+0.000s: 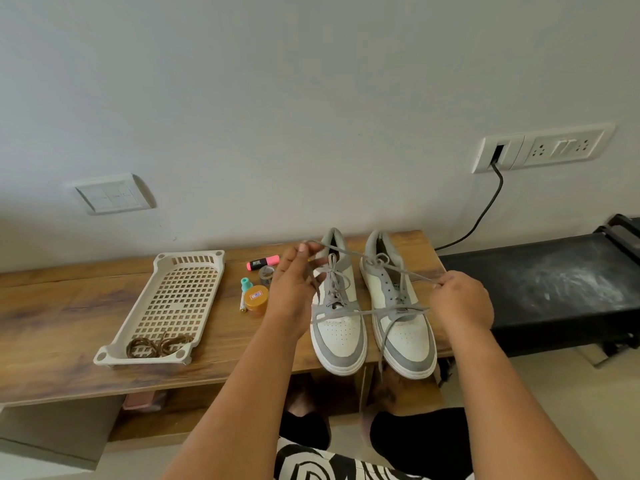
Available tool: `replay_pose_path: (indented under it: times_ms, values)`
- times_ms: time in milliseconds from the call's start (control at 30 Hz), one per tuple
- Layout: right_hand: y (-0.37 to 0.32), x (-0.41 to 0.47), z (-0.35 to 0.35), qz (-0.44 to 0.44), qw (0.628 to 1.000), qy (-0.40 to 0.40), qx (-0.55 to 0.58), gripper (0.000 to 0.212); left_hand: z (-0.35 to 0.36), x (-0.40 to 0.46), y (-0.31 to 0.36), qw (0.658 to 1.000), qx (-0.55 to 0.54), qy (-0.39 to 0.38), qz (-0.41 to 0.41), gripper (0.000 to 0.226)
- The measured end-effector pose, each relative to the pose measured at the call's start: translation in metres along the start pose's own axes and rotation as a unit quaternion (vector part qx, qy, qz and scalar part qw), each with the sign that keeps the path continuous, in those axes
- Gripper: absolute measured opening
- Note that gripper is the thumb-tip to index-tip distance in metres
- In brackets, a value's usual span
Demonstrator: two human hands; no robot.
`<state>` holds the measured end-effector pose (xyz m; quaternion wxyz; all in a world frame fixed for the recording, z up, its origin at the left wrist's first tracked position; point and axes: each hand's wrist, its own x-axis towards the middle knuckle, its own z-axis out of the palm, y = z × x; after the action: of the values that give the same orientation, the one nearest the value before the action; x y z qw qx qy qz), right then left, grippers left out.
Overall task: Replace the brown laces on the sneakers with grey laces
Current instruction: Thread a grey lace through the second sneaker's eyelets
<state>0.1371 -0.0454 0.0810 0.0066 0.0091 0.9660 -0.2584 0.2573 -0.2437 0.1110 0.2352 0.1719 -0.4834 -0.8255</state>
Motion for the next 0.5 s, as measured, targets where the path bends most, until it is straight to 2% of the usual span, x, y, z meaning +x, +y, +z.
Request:
replay_pose_path:
  times_ms: [67,100,133,167,200,233,267,300,333,367,400,433,467,500]
  values:
    - [0.003,0.004,-0.001,0.002,0.999,-0.015,0.037,0.011,-0.003,0.000,0.007,0.994,-0.105,0.030,0.012,0.024]
    - [0.004,0.005,-0.001,-0.013,0.998,-0.018,0.056,0.012,-0.006,0.000,0.010,0.991,-0.120,0.052,0.011,0.026]
    - [0.004,0.006,-0.003,-0.036,0.996,-0.028,0.080,0.014,-0.008,0.000,0.013,0.994,-0.071,0.085,0.011,0.030]
    - [0.002,0.006,-0.004,-0.058,0.991,-0.052,0.109,0.017,-0.011,0.002,0.012,0.991,0.055,0.119,0.010,0.035]
    - [-0.002,0.005,-0.006,-0.072,0.983,-0.085,0.148,0.020,-0.016,0.004,0.008,0.965,0.228,0.133,-0.003,0.040]
    - [-0.006,0.003,-0.007,-0.072,0.970,-0.121,0.199,0.021,-0.020,0.005,0.003,0.909,0.400,0.114,-0.028,0.043]
    - [-0.011,0.000,-0.008,-0.065,0.950,-0.157,0.263,0.021,-0.023,0.006,-0.005,0.836,0.540,0.077,-0.054,0.045]
    - [-0.016,-0.003,-0.009,-0.056,0.923,-0.189,0.331,0.020,-0.023,0.007,-0.011,0.761,0.643,0.047,-0.067,0.044]
    - [-0.021,-0.007,-0.009,-0.049,0.893,-0.213,0.394,0.019,-0.021,0.005,-0.016,0.700,0.711,0.030,-0.055,0.043]
    - [-0.024,-0.010,-0.009,-0.046,0.862,-0.233,0.449,0.019,-0.017,0.004,-0.021,0.665,0.746,0.014,-0.026,0.045]
    - [-0.028,-0.014,-0.009,-0.048,0.834,-0.250,0.490,0.019,-0.011,0.001,-0.024,0.659,0.752,-0.012,0.018,0.050]
    - [-0.031,-0.016,-0.010,-0.055,0.816,-0.260,0.513,0.019,-0.006,0.001,-0.029,0.671,0.737,-0.052,0.058,0.055]
    - [-0.034,-0.018,-0.011,-0.064,0.807,-0.266,0.524,0.020,0.001,0.000,-0.031,0.694,0.709,-0.094,0.084,0.056]
    - [-0.035,-0.019,-0.012,-0.072,0.803,-0.268,0.528,0.020,0.006,-0.001,-0.034,0.730,0.665,-0.124,0.091,0.052]
